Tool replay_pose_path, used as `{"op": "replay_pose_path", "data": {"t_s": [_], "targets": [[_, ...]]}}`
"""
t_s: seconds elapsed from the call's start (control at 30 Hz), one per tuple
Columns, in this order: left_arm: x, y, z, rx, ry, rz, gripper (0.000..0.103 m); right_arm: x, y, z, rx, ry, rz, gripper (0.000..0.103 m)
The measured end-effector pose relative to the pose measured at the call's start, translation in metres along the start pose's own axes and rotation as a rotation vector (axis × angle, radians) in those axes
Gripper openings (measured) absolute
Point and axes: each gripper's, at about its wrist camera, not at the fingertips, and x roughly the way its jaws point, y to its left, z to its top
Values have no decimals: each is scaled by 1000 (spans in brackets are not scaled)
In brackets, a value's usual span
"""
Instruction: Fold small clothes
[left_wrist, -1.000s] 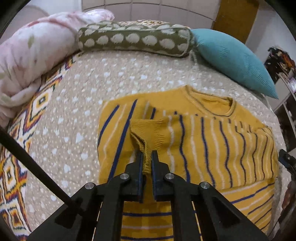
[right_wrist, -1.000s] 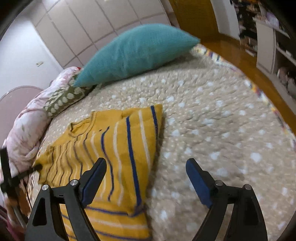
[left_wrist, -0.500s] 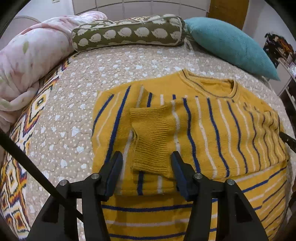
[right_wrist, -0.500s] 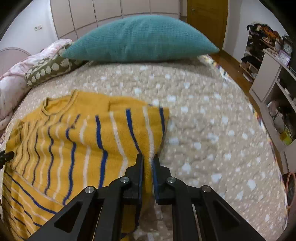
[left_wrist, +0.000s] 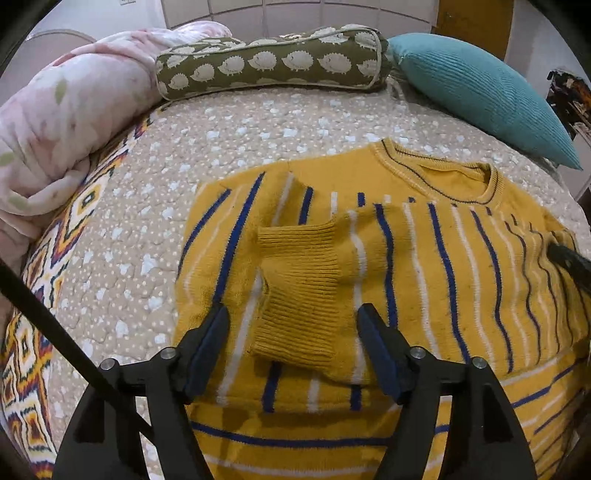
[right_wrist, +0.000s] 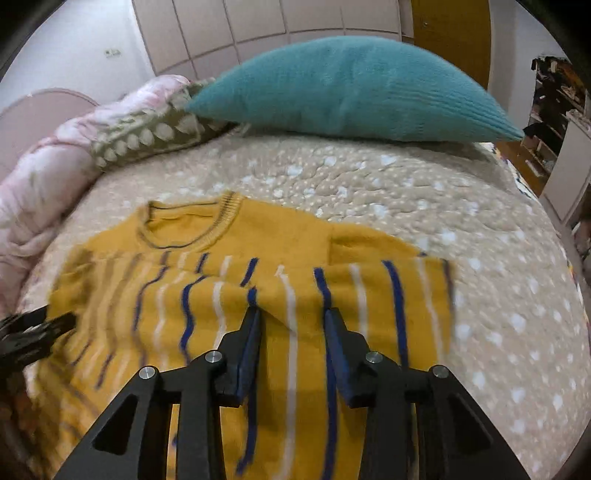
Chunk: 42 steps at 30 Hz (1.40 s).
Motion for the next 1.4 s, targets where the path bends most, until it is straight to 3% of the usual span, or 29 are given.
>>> {"op": "replay_pose_path", "data": {"t_s": [0.07, 0.2, 0.3, 0.37, 0.47, 0.6, 0.77, 0.93, 1.07, 1.4], "targets": [[-1, 2, -1, 2, 3, -9, 73, 7, -6, 2, 18, -21, -54, 39], [-2, 10, -4, -14, 2, -37, 75, -15, -20, 1, 95, -17, -25, 42], [-2, 9, -7, -18, -8, -30, 76, -24, -15, -7, 39, -30, -43, 47], [-7, 8, -9, -9, -7, -20, 76, -8, -14, -18, -17, 58, -104, 47], [-23, 11, -18, 6, -19, -20, 76, -27, -17, -24, 6, 36, -99, 49], [-45, 19, -38, 20, -44, -16, 77, -64, -15, -49, 0, -1, -53, 63], [-66, 28, -65, 7, -31, -19, 77, -61, -15, -77, -77, 75, -148, 65], [-90, 29, -89, -11, -65, -13, 77, -105, -11, -101, -9, -1, -90, 67], [-100, 23, -106, -45, -90, -29, 79, -132, 8, -124, 30, -44, -61, 77], [-104, 5, -119, -43, -94, -36, 79, -139, 56, -134, 38, -65, -47, 81]]}}
